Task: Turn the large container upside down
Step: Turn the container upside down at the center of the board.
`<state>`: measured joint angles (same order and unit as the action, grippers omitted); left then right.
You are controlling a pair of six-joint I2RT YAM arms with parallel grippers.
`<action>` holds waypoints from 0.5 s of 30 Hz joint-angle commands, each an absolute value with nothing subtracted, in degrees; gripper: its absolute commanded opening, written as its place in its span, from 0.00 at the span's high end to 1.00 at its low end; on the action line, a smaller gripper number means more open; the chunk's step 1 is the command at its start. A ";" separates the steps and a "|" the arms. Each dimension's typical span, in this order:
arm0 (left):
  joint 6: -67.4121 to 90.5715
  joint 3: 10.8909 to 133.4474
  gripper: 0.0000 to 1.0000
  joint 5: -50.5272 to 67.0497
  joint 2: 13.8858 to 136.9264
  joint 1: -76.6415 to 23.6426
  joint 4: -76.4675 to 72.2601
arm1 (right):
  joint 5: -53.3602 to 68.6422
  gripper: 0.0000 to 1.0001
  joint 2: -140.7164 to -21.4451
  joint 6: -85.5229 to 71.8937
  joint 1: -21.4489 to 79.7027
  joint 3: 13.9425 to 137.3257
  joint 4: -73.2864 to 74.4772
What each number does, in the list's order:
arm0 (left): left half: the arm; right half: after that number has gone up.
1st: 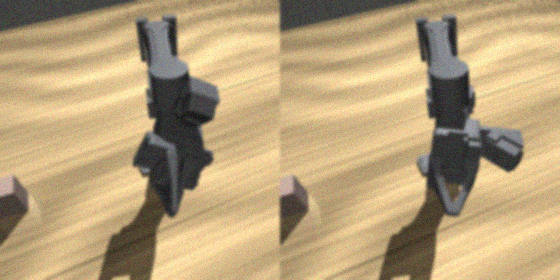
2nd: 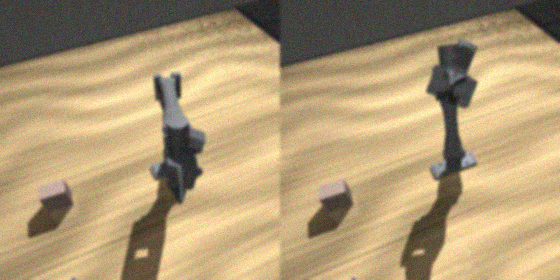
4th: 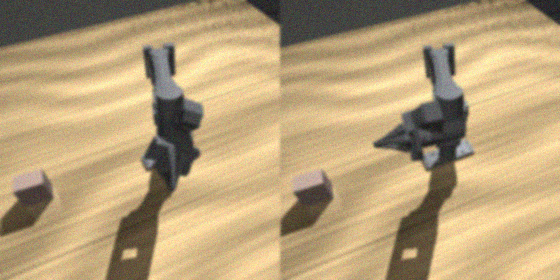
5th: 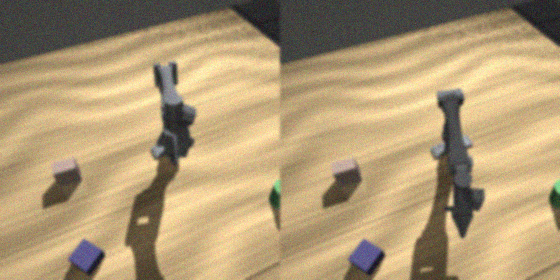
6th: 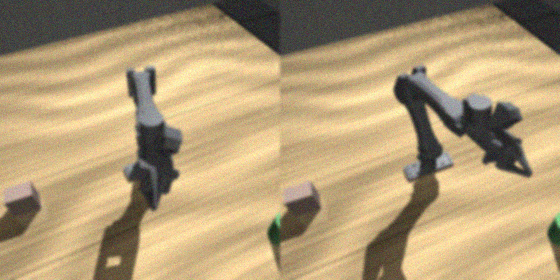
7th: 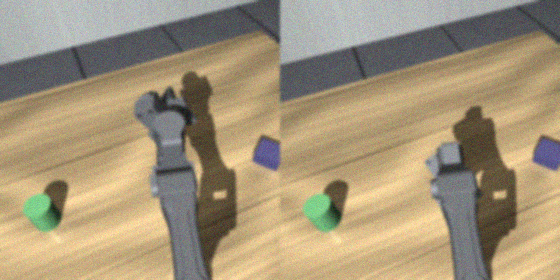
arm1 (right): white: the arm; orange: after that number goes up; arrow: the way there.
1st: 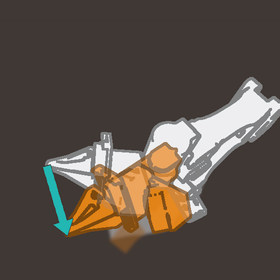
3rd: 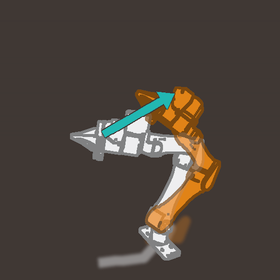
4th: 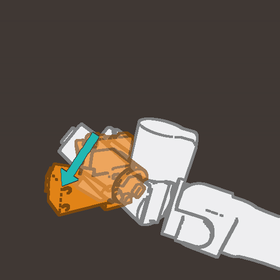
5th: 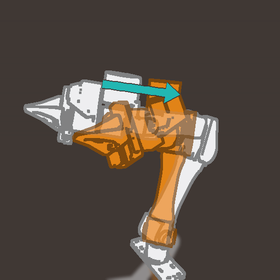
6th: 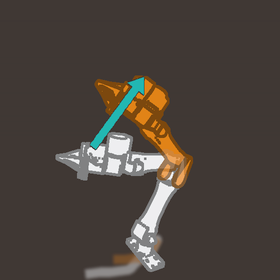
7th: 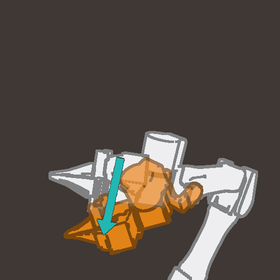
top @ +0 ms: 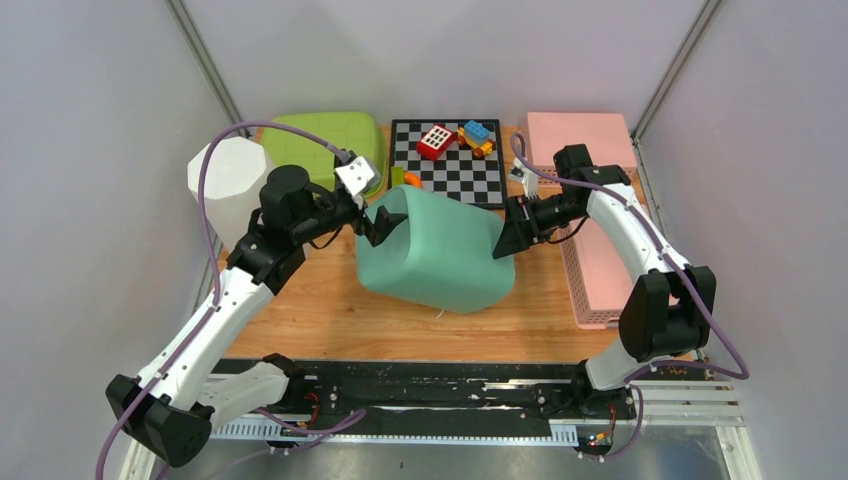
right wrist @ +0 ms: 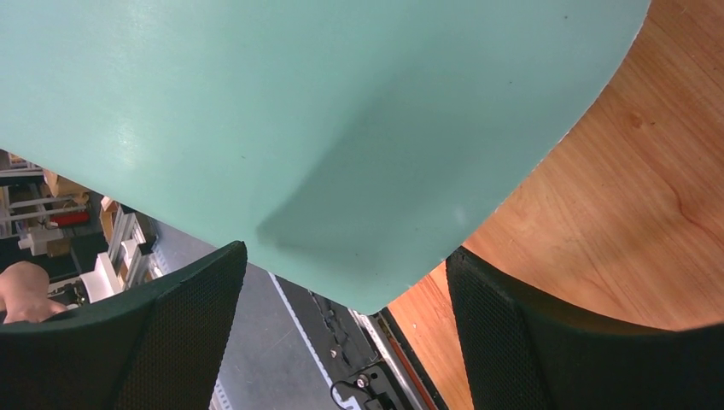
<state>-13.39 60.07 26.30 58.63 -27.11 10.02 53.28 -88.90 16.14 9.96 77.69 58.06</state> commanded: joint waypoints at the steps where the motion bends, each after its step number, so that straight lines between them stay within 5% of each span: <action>1: -13.51 58.01 0.00 29.63 60.00 -28.10 15.51 | 65.93 0.12 -87.43 18.31 10.45 79.24 58.02; 15: -12.34 59.25 0.00 31.28 61.54 -28.12 14.70 | 69.17 0.12 -88.67 23.95 10.28 76.41 57.94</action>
